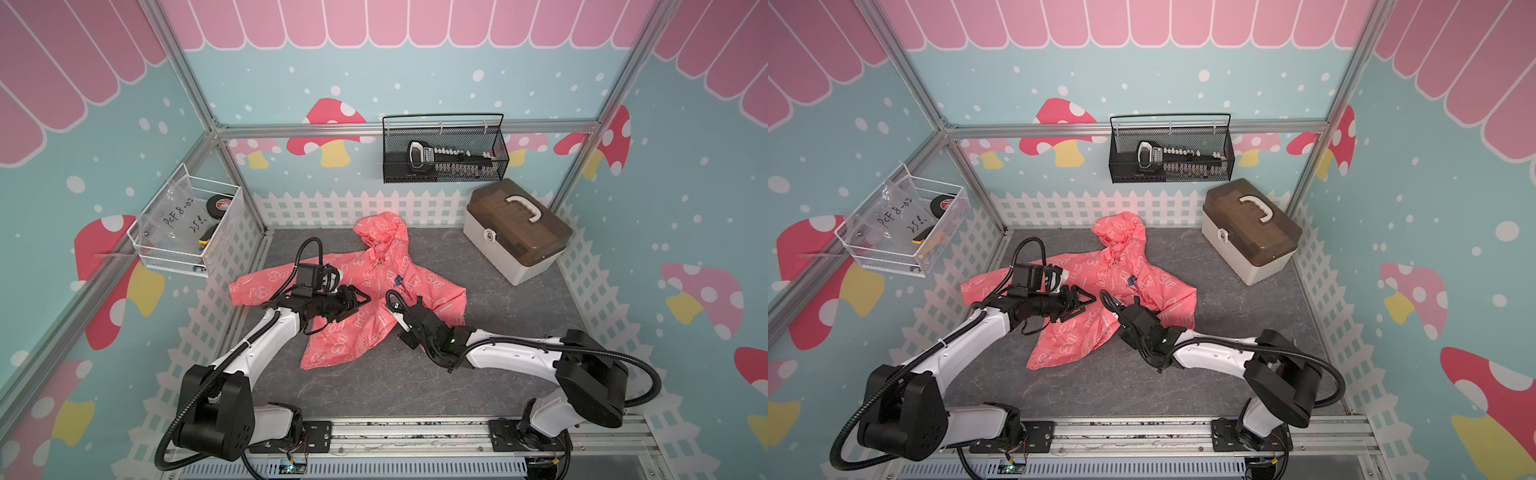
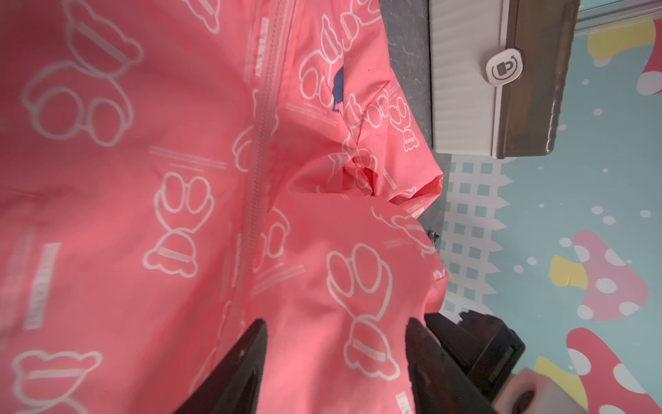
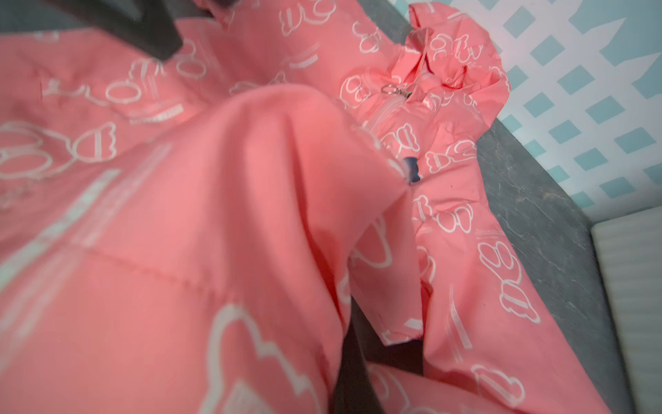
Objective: Unzip the jacket
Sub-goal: Flatten out the jacket at the center of the board.
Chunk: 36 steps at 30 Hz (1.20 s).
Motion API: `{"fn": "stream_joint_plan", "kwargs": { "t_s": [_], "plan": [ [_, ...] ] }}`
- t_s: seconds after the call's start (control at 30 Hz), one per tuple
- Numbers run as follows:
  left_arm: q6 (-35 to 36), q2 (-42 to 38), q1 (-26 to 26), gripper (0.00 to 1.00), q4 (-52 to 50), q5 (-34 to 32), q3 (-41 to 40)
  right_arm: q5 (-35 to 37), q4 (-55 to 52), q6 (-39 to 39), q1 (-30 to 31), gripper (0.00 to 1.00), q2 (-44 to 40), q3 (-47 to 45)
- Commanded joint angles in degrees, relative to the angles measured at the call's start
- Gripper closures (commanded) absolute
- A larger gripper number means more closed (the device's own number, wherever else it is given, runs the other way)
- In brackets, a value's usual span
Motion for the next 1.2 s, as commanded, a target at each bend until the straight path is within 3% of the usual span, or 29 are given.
{"fn": "stream_joint_plan", "kwargs": {
  "t_s": [0.0,0.23,0.4,0.57,0.67,0.9,1.0,1.07,1.17],
  "plan": [
    [4.41,-0.64,0.46,0.37,-5.71,-5.78,1.22,-1.57,-20.29,-6.9,1.72,1.0,-3.9,-1.23],
    [6.15,0.19,0.45,0.36,-7.58,-9.99,1.26,1.61,-40.85,-5.78,6.36,0.96,-4.73,1.66],
    [7.95,0.39,0.43,0.36,-10.15,-14.08,1.83,4.99,-51.67,-4.05,10.47,0.77,0.1,11.21],
    [8.68,0.25,0.39,0.37,-10.58,-16.72,0.83,10.9,-67.5,0.75,11.57,0.48,8.0,20.81],
    [8.94,0.2,0.37,0.39,-10.57,-17.48,0.42,10.85,-71.04,6.14,11.2,0.29,7.58,23.72],
    [9.04,-1.34,0.37,0.43,-10.72,-19.45,0.16,0.84,-68.37,12.43,7.81,0.26,-2.77,29.22],
    [8.78,-1.95,0.35,0.44,-10.76,-20.18,0.03,-6.6,-61.87,17.06,0.77,0.29,-8.04,27.01],
    [8.3,-2.35,0.21,0.45,-10.63,-21.06,-0.47,-14.15,-55.69,20.32,-5.16,0.38,-10.69,23.43],
    [7.01,-3.02,-0.23,0.48,-9.21,-21.54,-2.15,-22.58,-42.7,26.46,-11.24,0.66,-12.67,15.72]
  ]
}}
